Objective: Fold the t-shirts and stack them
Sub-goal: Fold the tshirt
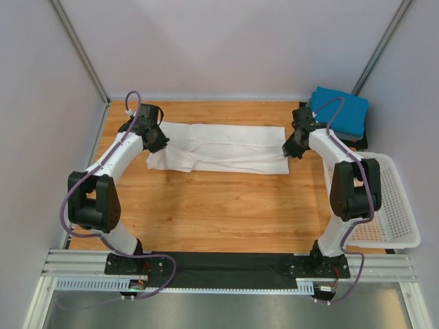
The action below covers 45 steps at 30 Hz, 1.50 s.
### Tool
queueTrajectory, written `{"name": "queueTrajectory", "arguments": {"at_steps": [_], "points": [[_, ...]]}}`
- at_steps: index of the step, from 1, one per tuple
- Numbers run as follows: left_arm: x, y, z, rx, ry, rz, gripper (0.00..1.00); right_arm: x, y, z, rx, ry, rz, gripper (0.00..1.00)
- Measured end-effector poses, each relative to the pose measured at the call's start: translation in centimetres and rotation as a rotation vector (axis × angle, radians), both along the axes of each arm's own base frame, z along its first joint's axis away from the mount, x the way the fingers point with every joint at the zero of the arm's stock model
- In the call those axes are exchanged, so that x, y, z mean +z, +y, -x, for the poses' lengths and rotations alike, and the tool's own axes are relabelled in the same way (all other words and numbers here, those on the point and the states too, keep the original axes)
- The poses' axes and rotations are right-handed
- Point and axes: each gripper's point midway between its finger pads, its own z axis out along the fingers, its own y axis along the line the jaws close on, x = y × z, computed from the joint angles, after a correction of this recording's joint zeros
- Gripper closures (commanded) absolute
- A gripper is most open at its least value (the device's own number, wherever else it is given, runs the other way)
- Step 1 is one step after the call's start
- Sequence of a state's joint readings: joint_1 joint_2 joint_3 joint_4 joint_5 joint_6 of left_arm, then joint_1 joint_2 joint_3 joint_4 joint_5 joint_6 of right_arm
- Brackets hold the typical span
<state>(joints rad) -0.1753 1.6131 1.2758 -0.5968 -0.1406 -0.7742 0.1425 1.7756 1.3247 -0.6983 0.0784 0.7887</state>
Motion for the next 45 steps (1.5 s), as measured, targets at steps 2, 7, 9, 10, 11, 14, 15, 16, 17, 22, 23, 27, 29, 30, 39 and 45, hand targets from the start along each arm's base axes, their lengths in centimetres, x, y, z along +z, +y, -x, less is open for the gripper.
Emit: {"name": "queueTrajectory", "arguments": {"at_steps": [2,7,9,10,11,14,15,16,17,22,23,27,29,30,39,45], "points": [[-0.2,-0.1,-0.9,-0.006,0.005,-0.005,1.0,0.0,-0.4,-0.6,-0.011,0.004,0.008,1.0],[-1.1,-0.4,-2.6,-0.027,0.027,-0.02,1.0,-0.2,-1.8,-1.1,-0.048,0.022,0.029,0.99],[-1.5,-0.5,-3.2,-0.039,0.036,-0.028,1.0,-0.5,-2.3,-1.2,-0.058,0.035,0.031,0.99],[-1.6,-0.6,-3.5,-0.045,0.038,-0.031,1.0,-0.6,-2.4,-1.3,-0.062,0.041,0.033,0.99],[-1.6,-0.6,-3.8,-0.052,0.04,-0.034,1.0,-0.8,-2.5,-1.4,-0.065,0.048,0.033,1.0],[-1.5,-0.8,-4.6,-0.073,0.036,-0.044,1.0,-1.4,-2.6,-2.0,-0.067,0.062,0.034,1.0],[-1.4,-0.8,-4.9,-0.08,0.033,-0.047,1.0,-1.5,-2.6,-2.2,-0.066,0.065,0.034,1.0],[-1.3,-0.9,-5.2,-0.088,0.028,-0.051,1.0,-1.8,-2.5,-2.4,-0.066,0.07,0.035,1.0],[-1.2,-0.9,-5.5,-0.094,0.024,-0.054,1.0,-1.8,-2.5,-2.6,-0.064,0.07,0.035,0.99],[-0.8,-1.0,-6.4,-0.12,0.016,-0.072,1.0,-1.8,-2.5,-3.6,-0.052,0.066,0.041,1.0],[-0.9,-1.0,-6.6,-0.124,0.017,-0.076,1.0,-1.7,-2.5,-4.0,-0.048,0.063,0.043,1.0],[-1.3,-1.0,-7.1,-0.138,0.03,-0.088,1.0,-1.6,-2.4,-5.0,-0.039,0.058,0.046,1.0],[-1.7,-1.0,-7.1,-0.146,0.042,-0.094,1.0,-1.8,-2.4,-5.2,-0.035,0.061,0.048,0.99],[-1.9,-0.9,-7.1,-0.149,0.048,-0.097,1.0,-2.0,-2.4,-5.2,-0.034,0.064,0.049,1.0],[-3.3,-1.0,-7.4,-0.154,0.083,-0.104,1.0,-3.3,-2.6,-5.3,-0.013,0.105,0.07,0.99],[-3.6,-0.7,-7.4,-0.146,0.091,-0.117,1.0,-2.8,-2.5,-6.6,0.002,0.08,0.076,1.0]]}}
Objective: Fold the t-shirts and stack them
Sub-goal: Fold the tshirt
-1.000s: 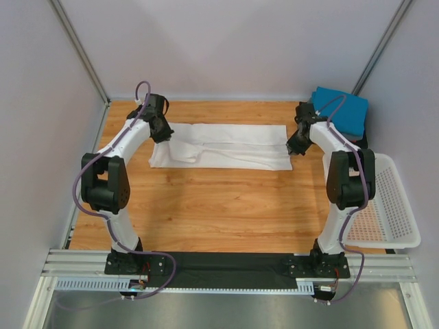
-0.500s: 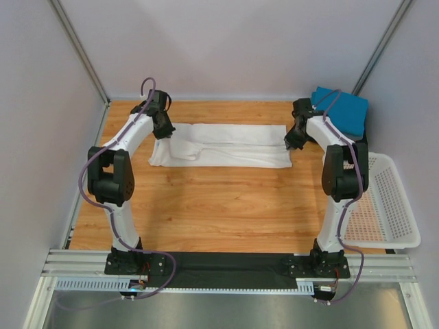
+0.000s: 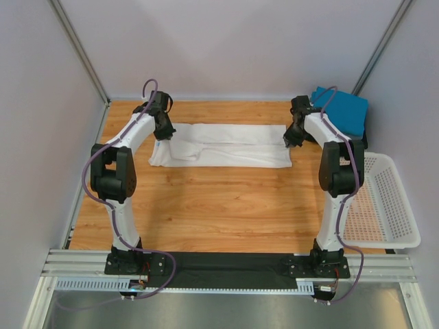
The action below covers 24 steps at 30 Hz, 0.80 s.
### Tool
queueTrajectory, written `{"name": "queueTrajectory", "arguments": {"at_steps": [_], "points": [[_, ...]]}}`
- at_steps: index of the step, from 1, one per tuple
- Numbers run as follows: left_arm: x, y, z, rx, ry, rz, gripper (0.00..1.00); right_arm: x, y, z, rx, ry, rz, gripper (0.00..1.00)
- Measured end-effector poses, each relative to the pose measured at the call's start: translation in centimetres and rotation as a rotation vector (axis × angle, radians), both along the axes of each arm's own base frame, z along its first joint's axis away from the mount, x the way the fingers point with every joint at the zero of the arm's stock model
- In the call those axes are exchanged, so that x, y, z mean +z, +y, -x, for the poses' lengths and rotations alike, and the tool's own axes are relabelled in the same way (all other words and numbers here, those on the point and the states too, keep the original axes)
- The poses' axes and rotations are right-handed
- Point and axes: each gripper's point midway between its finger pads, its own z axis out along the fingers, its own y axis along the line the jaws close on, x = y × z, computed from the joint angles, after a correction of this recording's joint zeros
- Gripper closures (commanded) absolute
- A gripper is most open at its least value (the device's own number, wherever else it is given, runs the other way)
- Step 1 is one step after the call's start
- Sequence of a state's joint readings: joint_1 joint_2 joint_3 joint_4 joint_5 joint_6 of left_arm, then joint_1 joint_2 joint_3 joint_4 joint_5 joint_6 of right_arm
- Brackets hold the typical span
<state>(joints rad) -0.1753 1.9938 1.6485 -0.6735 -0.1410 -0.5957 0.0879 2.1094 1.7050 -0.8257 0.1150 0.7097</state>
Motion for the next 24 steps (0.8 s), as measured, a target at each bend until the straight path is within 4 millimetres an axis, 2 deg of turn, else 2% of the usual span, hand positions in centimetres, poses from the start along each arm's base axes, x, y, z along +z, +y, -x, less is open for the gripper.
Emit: {"name": "queueTrajectory", "arguments": {"at_steps": [9,20,23,24], "points": [[-0.1,0.0,-0.5,0.002,0.0,-0.004,1.0,-0.4,0.0,-0.5,0.009,0.005,0.004,1.0],[-0.4,0.0,-0.6,0.001,0.005,-0.004,1.0,0.0,0.1,-2.2,0.028,-0.02,0.012,0.99],[-0.6,-0.1,-0.8,0.001,0.007,-0.005,1.0,-0.2,0.1,-2.3,0.031,-0.017,0.014,0.87],[-0.6,-0.1,-0.9,0.001,0.007,-0.004,0.97,-0.3,0.0,-2.3,0.033,-0.015,0.015,0.72]]}}
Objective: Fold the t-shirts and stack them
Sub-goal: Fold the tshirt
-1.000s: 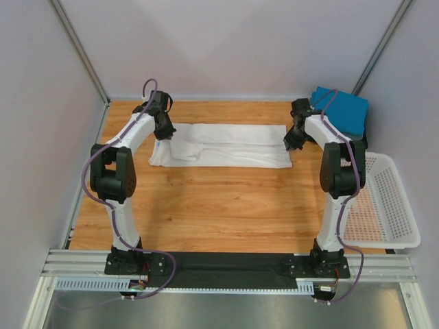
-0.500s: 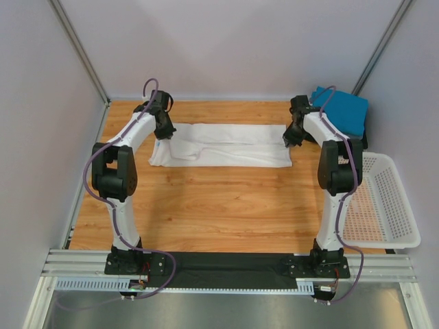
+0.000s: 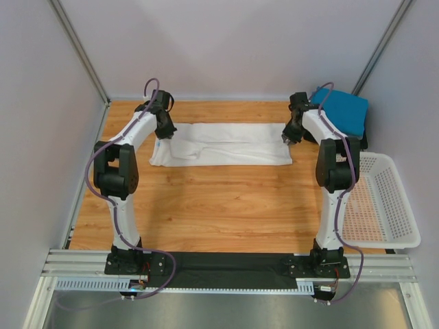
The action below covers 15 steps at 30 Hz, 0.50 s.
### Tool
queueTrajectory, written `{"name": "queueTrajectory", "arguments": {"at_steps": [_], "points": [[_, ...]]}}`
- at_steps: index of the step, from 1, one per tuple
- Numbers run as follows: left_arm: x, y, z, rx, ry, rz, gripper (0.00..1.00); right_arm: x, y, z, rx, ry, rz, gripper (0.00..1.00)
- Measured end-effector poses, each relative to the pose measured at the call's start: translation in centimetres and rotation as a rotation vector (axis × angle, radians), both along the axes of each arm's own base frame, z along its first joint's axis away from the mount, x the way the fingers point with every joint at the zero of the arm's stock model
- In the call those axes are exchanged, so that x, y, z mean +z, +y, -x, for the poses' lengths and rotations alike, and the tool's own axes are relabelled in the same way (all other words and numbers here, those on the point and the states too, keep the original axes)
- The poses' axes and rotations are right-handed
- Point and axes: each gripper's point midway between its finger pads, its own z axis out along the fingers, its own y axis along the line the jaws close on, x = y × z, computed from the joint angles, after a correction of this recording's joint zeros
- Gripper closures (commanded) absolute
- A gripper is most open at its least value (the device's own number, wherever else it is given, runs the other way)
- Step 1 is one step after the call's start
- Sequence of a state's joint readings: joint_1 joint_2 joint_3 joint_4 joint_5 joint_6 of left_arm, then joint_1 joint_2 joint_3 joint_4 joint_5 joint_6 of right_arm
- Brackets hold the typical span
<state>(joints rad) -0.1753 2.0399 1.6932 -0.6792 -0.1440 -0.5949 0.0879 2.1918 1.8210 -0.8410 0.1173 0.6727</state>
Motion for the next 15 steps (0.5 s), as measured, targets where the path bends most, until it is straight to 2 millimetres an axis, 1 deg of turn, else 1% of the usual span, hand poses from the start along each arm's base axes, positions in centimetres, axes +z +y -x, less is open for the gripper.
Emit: {"name": "queueTrajectory", "arguments": {"at_steps": [1,2,3,5,6,8,10,12,13,14,15], "points": [[0.0,0.0,-0.1,-0.001,0.0,0.0,0.91,0.0,0.0,0.1,0.007,0.003,0.003,0.67],[-0.1,0.0,-0.1,-0.003,0.0,-0.002,0.77,0.0,0.0,0.1,0.007,0.004,0.003,0.62],[-0.1,0.0,-0.2,-0.008,0.003,-0.005,0.71,0.1,0.0,0.1,0.011,0.006,0.003,0.55],[0.1,-0.1,-0.3,-0.013,0.003,-0.006,0.58,0.4,0.1,0.0,0.02,0.003,0.0,0.5],[0.3,-0.1,-0.5,-0.019,0.0,-0.007,0.54,0.5,0.2,-0.1,0.027,-0.001,-0.003,0.47],[1.0,-0.1,-0.9,-0.023,-0.017,-0.006,0.44,0.9,0.4,-0.4,0.038,-0.011,-0.013,0.44],[2.2,-0.3,-1.5,-0.025,-0.042,-0.003,0.39,1.2,0.7,-0.3,0.052,-0.016,-0.028,0.42],[3.4,-0.4,-2.1,-0.019,-0.065,0.007,0.38,1.9,1.0,-0.3,0.065,-0.025,-0.044,0.42],[3.9,-0.5,-2.2,-0.017,-0.072,0.013,0.33,2.3,1.1,-0.3,0.068,-0.033,-0.049,0.43],[4.7,-0.7,-2.2,-0.014,-0.079,0.027,0.33,3.4,1.3,-0.2,0.076,-0.053,-0.058,0.42],[5.0,-1.0,-2.1,-0.004,-0.085,0.051,0.29,4.1,1.7,-0.2,0.085,-0.071,-0.067,0.43]]}}
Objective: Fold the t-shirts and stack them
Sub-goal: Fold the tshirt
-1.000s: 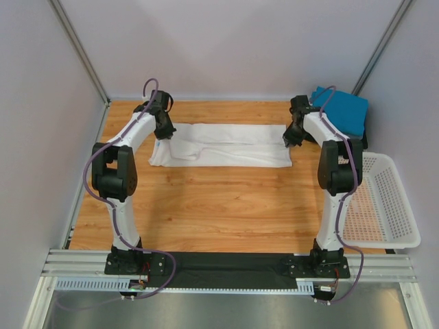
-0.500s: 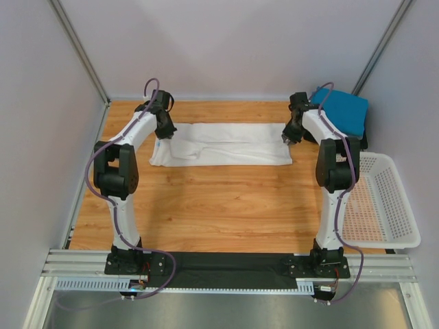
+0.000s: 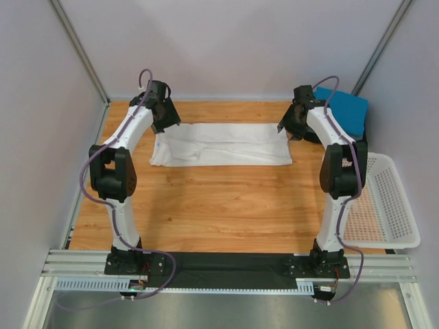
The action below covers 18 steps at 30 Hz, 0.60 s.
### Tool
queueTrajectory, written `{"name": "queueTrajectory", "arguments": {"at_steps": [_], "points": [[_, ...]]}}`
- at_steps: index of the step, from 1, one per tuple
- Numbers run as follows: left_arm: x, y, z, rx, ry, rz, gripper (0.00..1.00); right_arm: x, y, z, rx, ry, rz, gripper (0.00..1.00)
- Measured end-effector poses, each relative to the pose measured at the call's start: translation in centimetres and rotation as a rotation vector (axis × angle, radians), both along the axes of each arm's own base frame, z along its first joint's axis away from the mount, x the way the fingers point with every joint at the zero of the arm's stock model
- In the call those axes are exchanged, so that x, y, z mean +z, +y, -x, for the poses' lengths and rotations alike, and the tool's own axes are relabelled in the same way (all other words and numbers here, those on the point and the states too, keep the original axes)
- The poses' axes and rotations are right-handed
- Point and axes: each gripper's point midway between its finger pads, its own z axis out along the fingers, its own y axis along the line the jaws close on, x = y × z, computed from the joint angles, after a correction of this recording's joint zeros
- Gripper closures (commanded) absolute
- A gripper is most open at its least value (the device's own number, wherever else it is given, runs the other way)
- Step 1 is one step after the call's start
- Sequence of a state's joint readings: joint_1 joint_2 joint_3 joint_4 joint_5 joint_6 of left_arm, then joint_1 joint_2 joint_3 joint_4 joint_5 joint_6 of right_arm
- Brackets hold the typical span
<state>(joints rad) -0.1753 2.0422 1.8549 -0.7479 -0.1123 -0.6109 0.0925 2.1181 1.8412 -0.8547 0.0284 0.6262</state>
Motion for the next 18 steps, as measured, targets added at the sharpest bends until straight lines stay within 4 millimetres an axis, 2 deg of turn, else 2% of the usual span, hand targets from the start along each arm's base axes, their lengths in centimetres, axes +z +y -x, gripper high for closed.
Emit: {"name": "queueTrajectory", "arguments": {"at_steps": [2,4,7,9,14,18], "points": [[-0.3,-0.5,1.6,0.017,0.024,0.053,0.27,1.0,0.6,0.8,0.018,-0.017,-0.014,0.43],[-1.2,-0.9,4.4,0.041,0.068,0.107,0.25,1.7,1.3,1.5,0.036,-0.024,-0.022,0.44],[-2.9,-1.4,8.1,0.074,0.138,0.162,0.25,1.8,3.2,2.5,0.083,-0.025,-0.043,0.46],[-3.8,-1.6,9.3,0.09,0.174,0.18,0.25,1.6,4.5,2.9,0.121,-0.02,-0.061,0.46],[-5.6,-1.6,10.7,0.115,0.22,0.189,0.25,2.2,8.4,3.3,0.252,-0.043,-0.096,0.48],[-5.8,-1.7,10.3,0.124,0.202,0.202,0.28,3.2,13.0,2.5,0.373,-0.095,-0.148,0.5]]}}
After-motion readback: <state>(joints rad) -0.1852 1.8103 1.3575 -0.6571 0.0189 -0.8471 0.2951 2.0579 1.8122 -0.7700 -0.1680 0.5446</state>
